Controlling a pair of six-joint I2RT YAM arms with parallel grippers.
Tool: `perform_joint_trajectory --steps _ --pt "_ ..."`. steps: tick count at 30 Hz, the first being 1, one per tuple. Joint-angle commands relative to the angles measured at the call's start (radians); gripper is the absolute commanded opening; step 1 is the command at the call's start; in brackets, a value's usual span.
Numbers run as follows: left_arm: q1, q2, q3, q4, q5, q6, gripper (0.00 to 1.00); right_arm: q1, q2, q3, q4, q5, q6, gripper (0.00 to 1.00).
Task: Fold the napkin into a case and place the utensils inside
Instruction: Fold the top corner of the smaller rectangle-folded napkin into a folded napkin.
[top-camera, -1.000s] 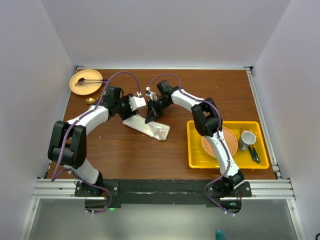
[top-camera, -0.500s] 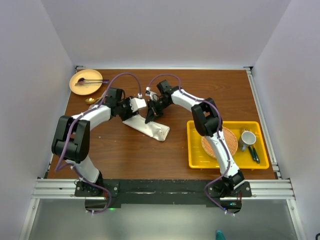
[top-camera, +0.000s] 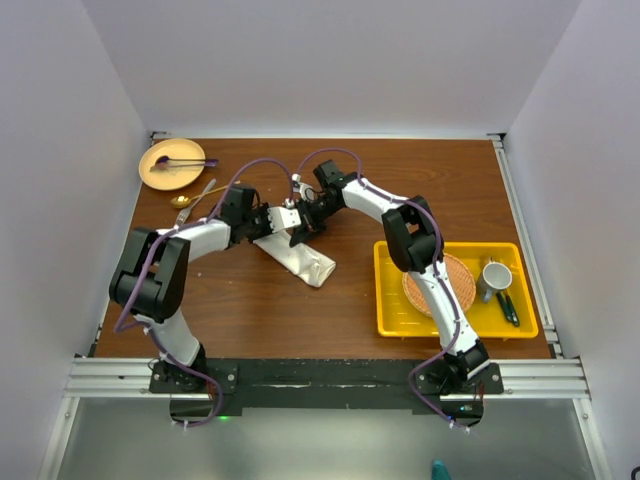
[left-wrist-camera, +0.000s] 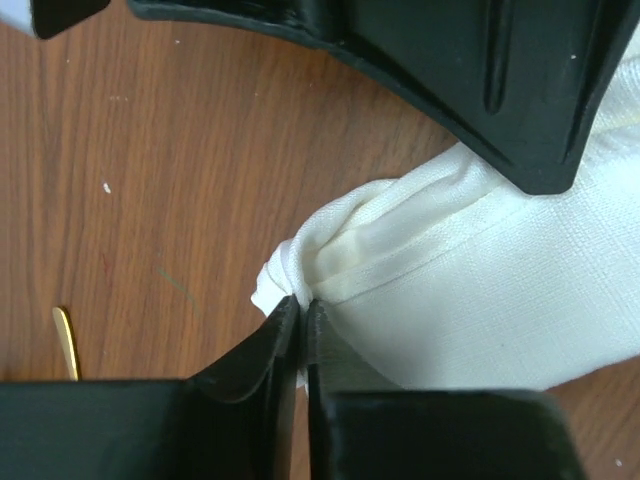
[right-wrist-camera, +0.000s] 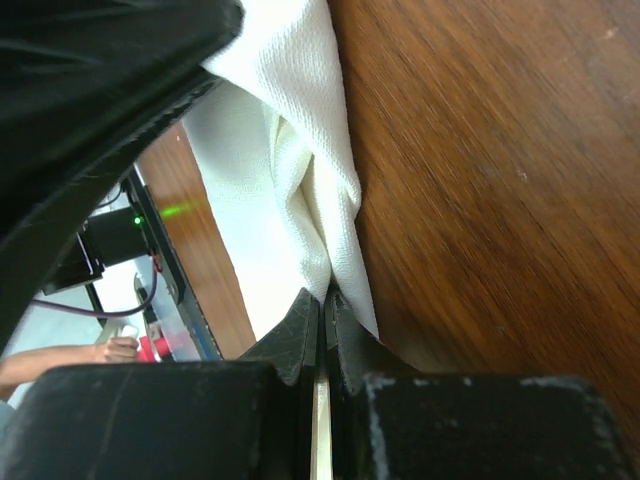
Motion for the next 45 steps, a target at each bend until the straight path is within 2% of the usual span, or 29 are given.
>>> perform_joint_trajectory --steps 1,7,8,10,11,14,18,22,26,33,39,45 --pt "-0.026 0.01 -0.073 0.133 -0.08 0.078 0.05 0.001 0.083 0.005 -0.022 0.158 -0.035 0.0" --pt "-0.028 -0.011 -0.166 0.213 -0.155 0.094 0.04 -0.002 0.083 0.007 -0.019 0.162 -0.029 0.0" --pt "-0.028 -0.014 -0.174 0.222 -0.163 0.089 0.06 -0.002 0.081 0.007 -0.019 0.161 -0.029 0.0" --pt "-0.025 -0.024 -0.162 0.215 -0.16 0.066 0.15 -0.001 0.08 0.004 -0.019 0.164 -0.03 0.0" --pt "-0.011 -0.027 -0.151 0.207 -0.152 0.024 0.3 -0.001 0.081 0.001 -0.019 0.167 -0.032 0.0" --pt "0.041 -0.047 -0.081 0.157 -0.106 -0.074 0.44 -0.002 0.074 -0.008 -0.019 0.171 -0.038 0.0" --pt "0.115 -0.109 -0.027 0.143 -0.017 -0.138 0.45 -0.002 0.066 -0.025 -0.006 0.173 -0.033 0.0" --pt "0.13 -0.174 -0.058 0.146 0.069 -0.113 0.52 -0.001 0.069 -0.03 -0.003 0.176 -0.032 0.0" --pt "0.126 -0.197 -0.061 0.115 0.136 -0.093 0.54 -0.001 0.064 -0.035 0.002 0.175 -0.03 0.0" --pt "0.11 -0.174 -0.05 0.077 0.162 -0.064 0.52 0.001 0.064 -0.036 0.007 0.172 -0.026 0.0" --pt "0.09 -0.116 -0.021 0.058 0.141 -0.052 0.47 0.002 0.064 -0.028 0.004 0.162 -0.018 0.0" --pt "0.067 -0.067 -0.007 0.083 0.098 -0.035 0.34 0.001 0.066 -0.024 0.007 0.155 -0.01 0.0"
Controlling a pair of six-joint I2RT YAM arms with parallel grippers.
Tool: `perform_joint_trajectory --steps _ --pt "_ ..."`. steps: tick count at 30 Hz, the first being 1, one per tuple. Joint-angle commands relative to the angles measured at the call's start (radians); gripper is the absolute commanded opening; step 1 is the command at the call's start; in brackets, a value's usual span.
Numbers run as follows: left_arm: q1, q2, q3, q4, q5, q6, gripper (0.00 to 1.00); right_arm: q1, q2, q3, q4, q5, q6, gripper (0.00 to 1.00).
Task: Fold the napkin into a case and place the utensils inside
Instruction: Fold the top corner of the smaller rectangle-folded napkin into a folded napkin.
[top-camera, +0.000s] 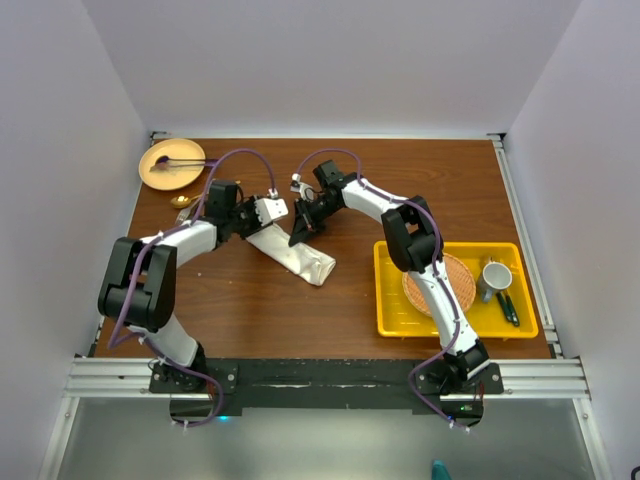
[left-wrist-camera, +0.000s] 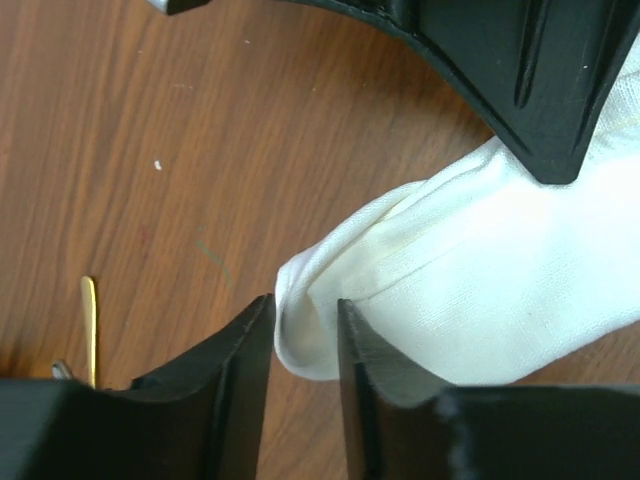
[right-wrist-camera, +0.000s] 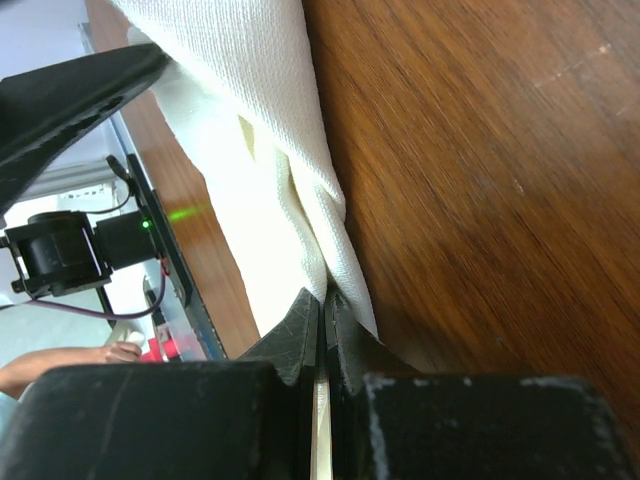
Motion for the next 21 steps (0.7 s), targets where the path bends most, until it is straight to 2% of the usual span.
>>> perform_joint_trajectory --steps 1,4,11,14,16,21 --pt "-0.017 0.027 0.046 0.031 -0.015 0.04 0.26 0.0 0.058 -0.028 -0.009 0.166 -0.033 0.0" --pt "-0.019 0.012 0.037 0.026 -0.003 0.065 0.11 0.002 0.061 -0.022 -0.009 0.163 -0.028 0.0" --pt "-0.025 -0.041 -0.006 0.016 0.0 0.134 0.03 0.0 0.067 -0.008 -0.011 0.162 -0.023 0.0" --pt "-0.041 -0.036 -0.032 0.046 -0.034 0.157 0.06 0.0 0.067 -0.008 -0.011 0.16 -0.023 0.0" --pt "-0.055 -0.021 -0.046 0.078 -0.054 0.16 0.16 0.0 0.066 -0.015 -0.007 0.159 -0.022 0.0" --pt "-0.071 0.022 -0.051 0.14 -0.109 0.159 0.19 0.0 0.058 -0.025 -0.003 0.159 -0.02 0.0"
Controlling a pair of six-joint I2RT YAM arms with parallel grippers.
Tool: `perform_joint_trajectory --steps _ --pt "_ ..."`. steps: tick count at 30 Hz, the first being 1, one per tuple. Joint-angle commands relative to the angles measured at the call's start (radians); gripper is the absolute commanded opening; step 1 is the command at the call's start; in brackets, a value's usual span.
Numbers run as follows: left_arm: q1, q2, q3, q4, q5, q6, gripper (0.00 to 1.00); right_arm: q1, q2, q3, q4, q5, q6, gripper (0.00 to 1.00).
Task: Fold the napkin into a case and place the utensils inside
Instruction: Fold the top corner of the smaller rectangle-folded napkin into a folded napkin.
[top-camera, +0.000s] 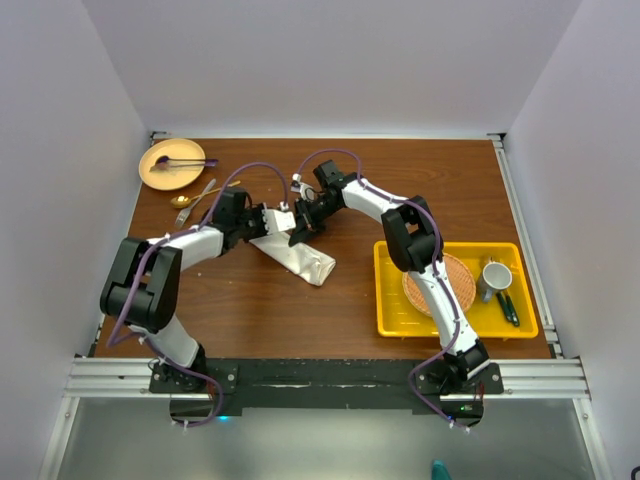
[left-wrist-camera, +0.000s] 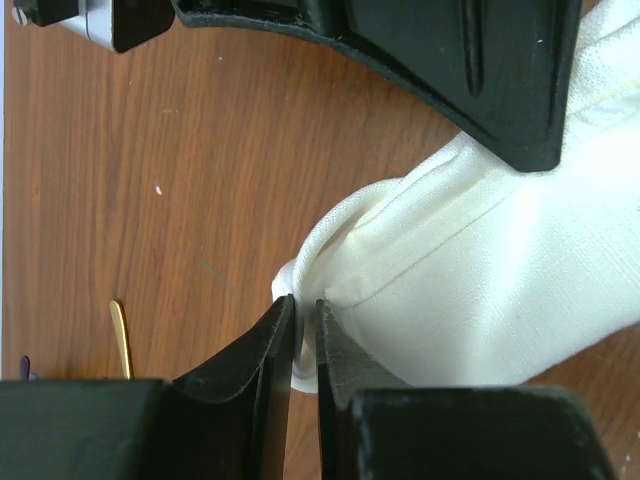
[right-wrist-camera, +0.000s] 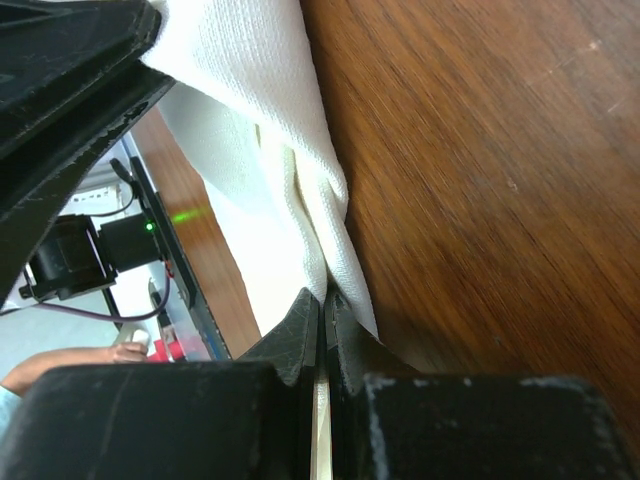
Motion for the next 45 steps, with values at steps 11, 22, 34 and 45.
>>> perform_joint_trajectory --steps 11,22,34,45 --pt "-0.035 0.114 -0.102 0.212 -0.16 0.111 0.25 0.001 0.061 -0.02 -0.003 0.159 -0.033 0.0" --pt "-0.045 -0.033 -0.069 0.15 -0.17 0.027 0.42 0.002 0.058 -0.032 -0.002 0.167 -0.036 0.0" --pt "-0.028 -0.075 0.012 0.007 -0.102 -0.026 0.43 0.002 0.046 -0.051 0.012 0.168 -0.033 0.0" --pt "-0.008 0.017 0.066 -0.021 -0.061 -0.016 0.33 0.002 0.047 -0.046 0.017 0.164 -0.027 0.0"
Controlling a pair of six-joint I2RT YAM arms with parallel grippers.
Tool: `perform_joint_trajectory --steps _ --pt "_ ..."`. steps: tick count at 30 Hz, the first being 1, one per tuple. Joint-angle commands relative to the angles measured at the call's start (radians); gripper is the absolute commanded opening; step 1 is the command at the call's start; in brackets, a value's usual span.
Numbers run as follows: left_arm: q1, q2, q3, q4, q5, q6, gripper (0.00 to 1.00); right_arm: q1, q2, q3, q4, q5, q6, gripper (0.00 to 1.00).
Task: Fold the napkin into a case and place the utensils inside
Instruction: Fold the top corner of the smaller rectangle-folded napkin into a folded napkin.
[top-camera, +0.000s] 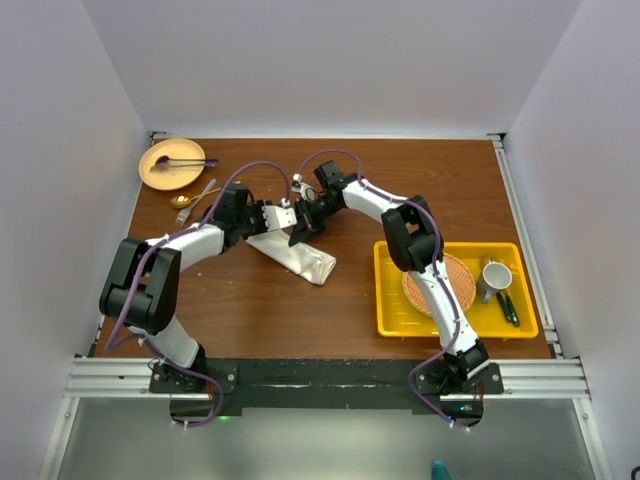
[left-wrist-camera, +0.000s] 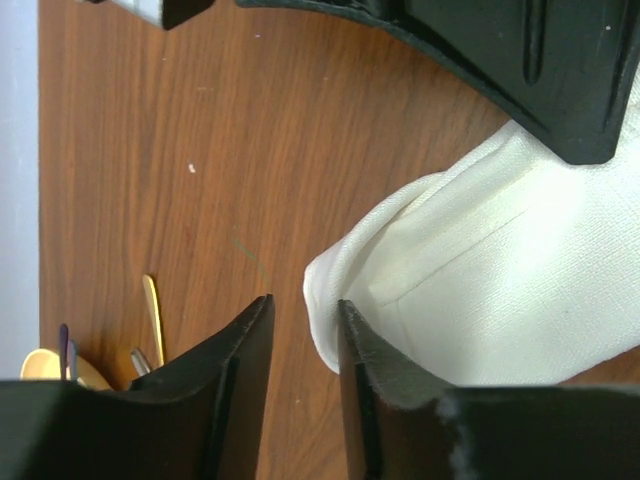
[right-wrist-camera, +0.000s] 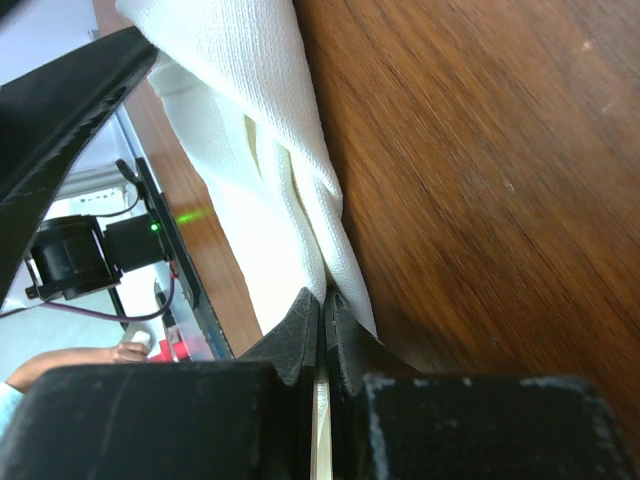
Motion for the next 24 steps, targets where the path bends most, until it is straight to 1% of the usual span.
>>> perform_joint_trajectory --steps 1,3,4,6,7,9,15,16,17,24 --pt "0.009 0.035 0.047 -0.007 0.036 -0.008 0.26 0.005 0.047 -0.035 -0.002 0.176 -0.039 0.0" --pt "0.011 0.041 0.05 -0.006 0.033 -0.002 0.19 0.003 0.049 -0.033 -0.004 0.175 -0.039 0.0" --pt "0.013 0.041 0.05 -0.007 0.036 0.0 0.14 0.003 0.049 -0.033 -0.002 0.176 -0.039 0.0" --pt "0.014 0.028 0.05 -0.012 0.046 0.004 0.09 0.003 0.051 -0.032 -0.002 0.175 -0.038 0.0" --pt "0.014 0.02 0.045 -0.016 0.051 0.004 0.04 0.005 0.051 -0.032 -0.002 0.175 -0.036 0.0" --pt "0.014 -0.006 0.037 -0.024 0.057 0.009 0.0 0.005 0.054 -0.03 -0.002 0.175 -0.035 0.0" --pt "0.013 -0.075 -0.001 -0.043 0.082 0.033 0.0 0.003 0.057 -0.027 0.004 0.178 -0.027 0.0" --pt "0.013 -0.081 -0.009 -0.084 0.086 0.038 0.0 0.005 0.057 -0.028 0.002 0.181 -0.027 0.0" --pt "0.011 -0.09 -0.013 -0.09 0.091 0.046 0.0 0.003 0.057 -0.027 0.004 0.179 -0.025 0.0" --pt "0.003 -0.1 -0.058 -0.127 0.102 0.072 0.0 0.003 0.052 -0.03 0.011 0.187 -0.022 0.0"
